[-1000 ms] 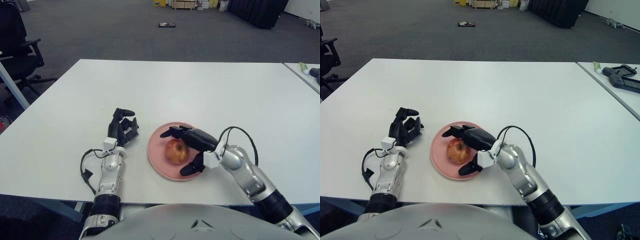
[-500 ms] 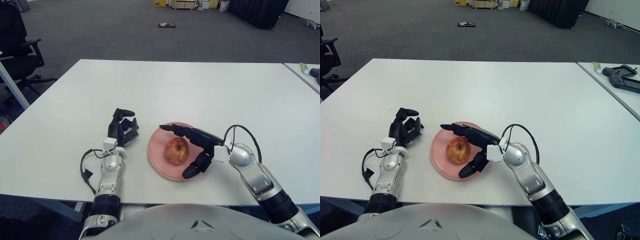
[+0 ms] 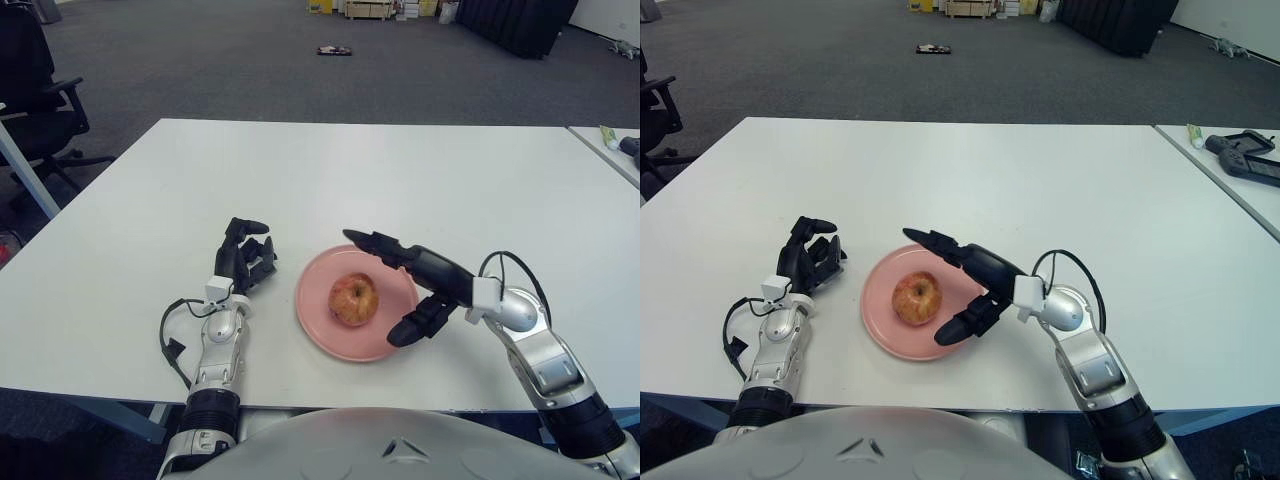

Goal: Put the apple into the plate.

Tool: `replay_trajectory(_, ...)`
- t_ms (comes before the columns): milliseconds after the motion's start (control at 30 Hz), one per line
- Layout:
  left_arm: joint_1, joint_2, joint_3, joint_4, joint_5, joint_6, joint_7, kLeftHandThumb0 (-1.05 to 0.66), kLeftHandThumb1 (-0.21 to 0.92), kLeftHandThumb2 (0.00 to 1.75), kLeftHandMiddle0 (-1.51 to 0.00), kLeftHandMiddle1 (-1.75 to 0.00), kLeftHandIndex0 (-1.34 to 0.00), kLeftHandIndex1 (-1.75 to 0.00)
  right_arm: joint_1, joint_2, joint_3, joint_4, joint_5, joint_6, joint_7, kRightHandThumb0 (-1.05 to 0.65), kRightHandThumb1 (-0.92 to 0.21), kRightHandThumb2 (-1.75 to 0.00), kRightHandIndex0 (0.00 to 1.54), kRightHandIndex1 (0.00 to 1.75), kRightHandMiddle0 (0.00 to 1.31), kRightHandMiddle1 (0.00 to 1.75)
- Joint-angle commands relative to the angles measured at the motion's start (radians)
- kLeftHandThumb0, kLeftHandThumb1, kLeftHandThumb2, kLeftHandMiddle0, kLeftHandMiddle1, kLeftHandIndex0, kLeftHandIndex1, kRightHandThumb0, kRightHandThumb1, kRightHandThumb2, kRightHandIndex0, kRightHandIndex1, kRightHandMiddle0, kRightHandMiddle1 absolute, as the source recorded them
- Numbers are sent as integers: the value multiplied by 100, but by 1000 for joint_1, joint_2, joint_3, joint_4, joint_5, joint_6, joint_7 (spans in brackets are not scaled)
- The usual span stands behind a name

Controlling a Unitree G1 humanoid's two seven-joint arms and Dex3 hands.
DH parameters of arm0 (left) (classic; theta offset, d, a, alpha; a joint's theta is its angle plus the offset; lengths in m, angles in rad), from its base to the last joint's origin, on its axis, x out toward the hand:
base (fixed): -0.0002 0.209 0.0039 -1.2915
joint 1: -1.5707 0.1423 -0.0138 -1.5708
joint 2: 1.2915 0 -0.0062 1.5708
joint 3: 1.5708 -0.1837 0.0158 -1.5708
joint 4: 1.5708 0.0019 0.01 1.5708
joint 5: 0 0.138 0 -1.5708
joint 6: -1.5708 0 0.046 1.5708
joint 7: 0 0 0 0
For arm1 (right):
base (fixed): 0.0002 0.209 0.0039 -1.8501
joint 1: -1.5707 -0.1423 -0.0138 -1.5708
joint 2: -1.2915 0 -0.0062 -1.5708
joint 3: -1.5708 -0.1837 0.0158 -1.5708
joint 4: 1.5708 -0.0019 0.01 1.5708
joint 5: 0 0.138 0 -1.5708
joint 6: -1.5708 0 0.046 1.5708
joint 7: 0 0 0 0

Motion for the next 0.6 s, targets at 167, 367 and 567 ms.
replay_trajectory(167,-15,7,-3,1,15,-8,7,-41,57,101,-76,-175,-42,-175,-22,122,-92,385,-77,-253,-208,-105,-92,-44,1,1,0,0)
replay_trajectory(367,-11,5,-5,-10,22,7,13,-41,57,101,-74,-175,-42,-175,14,236,-146,349,-260,-356,-500,-76,-87,-64,17,42,0,69)
replay_trajectory(567,-8,4,-5,-15,17,12,9,-40,58,100,-72,-175,-41,-175,36,312,-177,362,-378,-363,-709,-56,-79,-88,24,79,7,117)
